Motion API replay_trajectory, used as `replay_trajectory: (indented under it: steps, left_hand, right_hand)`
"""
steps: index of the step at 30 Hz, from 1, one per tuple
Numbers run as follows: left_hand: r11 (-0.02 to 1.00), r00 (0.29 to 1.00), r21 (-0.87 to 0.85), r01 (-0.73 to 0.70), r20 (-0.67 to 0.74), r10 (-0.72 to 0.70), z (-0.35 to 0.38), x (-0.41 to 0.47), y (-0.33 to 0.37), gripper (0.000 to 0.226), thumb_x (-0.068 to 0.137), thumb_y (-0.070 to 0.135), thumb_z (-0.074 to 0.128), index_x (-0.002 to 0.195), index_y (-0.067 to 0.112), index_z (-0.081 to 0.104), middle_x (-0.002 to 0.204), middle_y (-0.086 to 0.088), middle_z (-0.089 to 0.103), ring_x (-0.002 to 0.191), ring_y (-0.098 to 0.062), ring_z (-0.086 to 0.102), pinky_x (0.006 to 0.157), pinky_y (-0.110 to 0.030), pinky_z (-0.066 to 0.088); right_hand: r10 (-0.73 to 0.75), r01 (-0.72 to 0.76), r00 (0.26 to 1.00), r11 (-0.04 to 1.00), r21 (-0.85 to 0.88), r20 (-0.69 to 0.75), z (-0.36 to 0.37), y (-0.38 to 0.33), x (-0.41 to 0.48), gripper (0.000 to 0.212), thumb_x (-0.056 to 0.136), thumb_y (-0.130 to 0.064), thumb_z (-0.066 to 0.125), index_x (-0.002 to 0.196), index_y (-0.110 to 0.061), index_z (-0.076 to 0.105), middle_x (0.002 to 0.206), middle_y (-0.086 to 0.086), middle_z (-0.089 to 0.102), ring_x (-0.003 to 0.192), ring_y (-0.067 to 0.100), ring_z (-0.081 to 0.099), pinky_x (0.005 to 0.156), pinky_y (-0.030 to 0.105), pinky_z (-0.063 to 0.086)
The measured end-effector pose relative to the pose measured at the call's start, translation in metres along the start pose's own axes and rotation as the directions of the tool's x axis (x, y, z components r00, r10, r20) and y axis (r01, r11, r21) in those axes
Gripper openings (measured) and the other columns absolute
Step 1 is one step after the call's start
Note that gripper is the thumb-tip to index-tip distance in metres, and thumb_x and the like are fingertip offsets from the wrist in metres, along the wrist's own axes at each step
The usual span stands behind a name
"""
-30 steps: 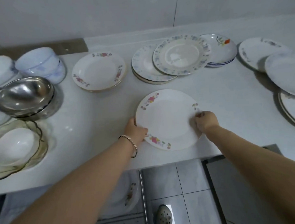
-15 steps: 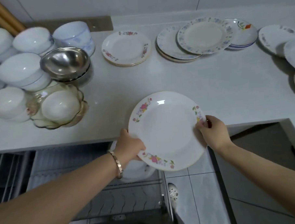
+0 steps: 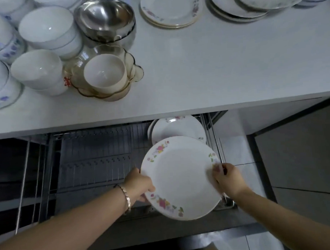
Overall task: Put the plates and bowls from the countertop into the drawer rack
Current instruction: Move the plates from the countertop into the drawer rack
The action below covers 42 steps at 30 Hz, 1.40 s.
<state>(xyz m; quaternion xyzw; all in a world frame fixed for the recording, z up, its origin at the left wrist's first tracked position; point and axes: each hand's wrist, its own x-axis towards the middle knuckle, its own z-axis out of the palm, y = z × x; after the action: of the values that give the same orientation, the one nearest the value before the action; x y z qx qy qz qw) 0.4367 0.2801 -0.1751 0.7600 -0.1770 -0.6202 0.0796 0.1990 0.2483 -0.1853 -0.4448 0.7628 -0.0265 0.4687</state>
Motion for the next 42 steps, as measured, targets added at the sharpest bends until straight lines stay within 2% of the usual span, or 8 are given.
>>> replay_trajectory:
  steps: [6, 14, 21, 24, 28, 36, 39, 42]
  left_hand:
    - [0.996, 0.990, 0.065, -0.057, -0.127, 0.065, 0.013, 0.084, 0.018, 0.030, 0.078, -0.008, 0.057, 0.105, 0.004, 0.050, 0.095, -0.009, 0.059, 0.075, -0.021, 0.057, 0.048, -0.027, 0.049]
    - [0.953, 0.942, 0.289, -0.092, -0.284, 0.177, 0.017, 0.175, 0.059, 0.041, 0.080, 0.000, 0.058, 0.121, 0.004, 0.053, 0.125, -0.015, 0.059, 0.114, -0.031, 0.058, 0.088, -0.033, 0.052]
    - [0.933, 0.919, 0.344, -0.104, -0.327, 0.222, 0.026, 0.199, 0.064, 0.049, 0.081, -0.003, 0.056, 0.129, 0.006, 0.049, 0.128, -0.017, 0.055, 0.116, -0.032, 0.057, 0.095, -0.038, 0.053]
    - [0.942, 0.903, 0.295, -0.160, -0.341, 0.260, 0.031, 0.192, 0.060, 0.048, 0.083, -0.004, 0.052, 0.129, 0.010, 0.048, 0.125, -0.015, 0.059, 0.114, -0.033, 0.058, 0.092, -0.035, 0.052]
    - [0.966, 0.921, 0.162, -0.204, -0.302, 0.245, 0.039, 0.180, 0.054, 0.061, 0.082, -0.003, 0.050, 0.137, 0.019, 0.040, 0.123, -0.011, 0.061, 0.105, -0.030, 0.060, 0.079, -0.028, 0.049]
    - [0.963, 0.992, -0.260, -0.076, -0.117, 0.046, 0.045, 0.184, 0.053, 0.084, 0.077, -0.011, 0.051, 0.145, 0.022, 0.013, 0.115, -0.008, 0.052, 0.094, -0.030, 0.057, 0.087, -0.058, 0.052]
    - [0.994, 0.991, -0.062, -0.086, -0.111, 0.079, 0.040, 0.172, 0.048, 0.075, 0.079, -0.004, 0.057, 0.142, 0.016, 0.021, 0.120, -0.011, 0.054, 0.093, -0.028, 0.059, 0.082, -0.041, 0.054]
    - [0.941, 0.981, 0.326, -0.092, -0.132, 0.142, 0.036, 0.140, 0.051, 0.035, 0.089, 0.015, 0.056, 0.122, 0.005, 0.050, 0.117, -0.011, 0.062, 0.109, -0.028, 0.060, 0.087, -0.027, 0.049]
  right_hand:
    - [0.121, -0.120, 0.988, 0.993, 0.010, -0.098, 0.040, 0.003, 0.070, 0.029, 0.093, -0.013, 0.048, 0.112, 0.004, 0.061, 0.108, 0.025, 0.067, 0.095, 0.035, 0.062, 0.081, 0.037, 0.047]
    - [0.217, -0.203, 0.950, 0.976, 0.084, -0.225, 0.069, -0.014, 0.143, 0.036, 0.096, -0.019, 0.044, 0.125, 0.000, 0.054, 0.122, 0.027, 0.059, 0.114, 0.038, 0.055, 0.089, 0.035, 0.044]
    - [0.261, -0.219, 0.922, 0.961, 0.169, -0.287, 0.082, -0.018, 0.157, 0.031, 0.093, -0.010, 0.046, 0.120, -0.005, 0.059, 0.127, 0.020, 0.051, 0.088, 0.029, 0.050, 0.079, 0.027, 0.037]
    - [0.180, -0.161, 0.920, 0.983, 0.084, -0.349, 0.083, -0.012, 0.155, 0.031, 0.094, -0.016, 0.045, 0.118, -0.001, 0.059, 0.122, 0.023, 0.054, 0.112, 0.036, 0.050, 0.097, 0.037, 0.038]
    - [0.205, -0.162, 0.938, 0.972, 0.169, -0.280, 0.085, -0.009, 0.149, 0.028, 0.093, -0.013, 0.044, 0.116, 0.000, 0.054, 0.118, 0.025, 0.057, 0.102, 0.036, 0.057, 0.073, 0.029, 0.038]
    - [0.244, -0.195, 0.952, 0.948, 0.251, -0.185, 0.097, -0.009, 0.155, 0.045, 0.091, -0.007, 0.046, 0.134, -0.010, 0.035, 0.122, 0.018, 0.061, 0.105, 0.034, 0.061, 0.073, 0.026, 0.035]
    - [0.265, -0.240, 0.953, 0.956, 0.166, -0.146, 0.088, -0.014, 0.143, 0.039, 0.094, -0.011, 0.042, 0.133, -0.006, 0.038, 0.127, 0.017, 0.058, 0.113, 0.034, 0.058, 0.074, 0.027, 0.036]
    - [0.299, -0.299, 0.954, 0.954, 0.002, 0.003, 0.070, -0.023, 0.122, 0.038, 0.096, -0.010, 0.040, 0.132, 0.000, 0.043, 0.129, 0.017, 0.057, 0.118, 0.030, 0.057, 0.087, 0.030, 0.047]
